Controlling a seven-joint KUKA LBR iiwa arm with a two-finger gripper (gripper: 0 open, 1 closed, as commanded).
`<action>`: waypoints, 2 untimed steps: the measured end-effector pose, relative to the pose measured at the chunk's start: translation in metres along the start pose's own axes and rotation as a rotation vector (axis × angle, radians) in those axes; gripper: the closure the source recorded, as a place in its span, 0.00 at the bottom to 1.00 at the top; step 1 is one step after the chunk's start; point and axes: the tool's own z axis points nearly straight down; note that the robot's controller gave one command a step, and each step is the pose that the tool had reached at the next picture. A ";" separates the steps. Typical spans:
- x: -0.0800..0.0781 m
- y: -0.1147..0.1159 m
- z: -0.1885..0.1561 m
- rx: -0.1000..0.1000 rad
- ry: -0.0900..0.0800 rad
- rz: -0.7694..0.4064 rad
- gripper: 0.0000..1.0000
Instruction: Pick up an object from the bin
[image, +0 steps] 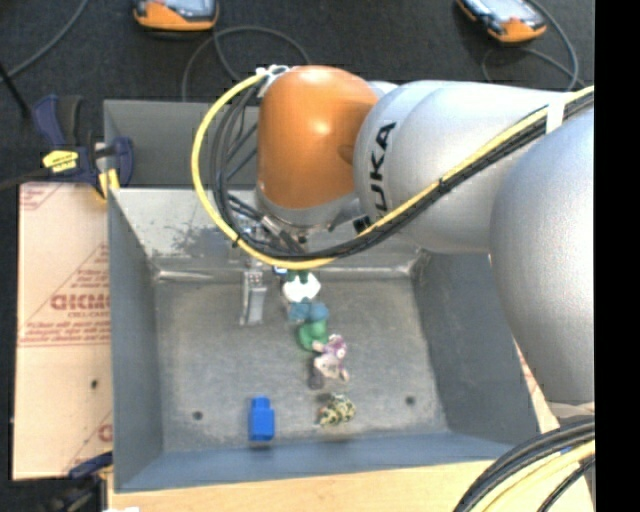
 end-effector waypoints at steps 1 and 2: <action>0.000 -0.001 -0.005 -0.001 -0.005 0.002 0.00; 0.002 -0.007 -0.001 -0.002 -0.008 0.039 0.00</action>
Offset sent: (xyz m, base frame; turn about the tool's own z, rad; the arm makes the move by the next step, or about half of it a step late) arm -0.0189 -0.0417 -0.0254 0.2062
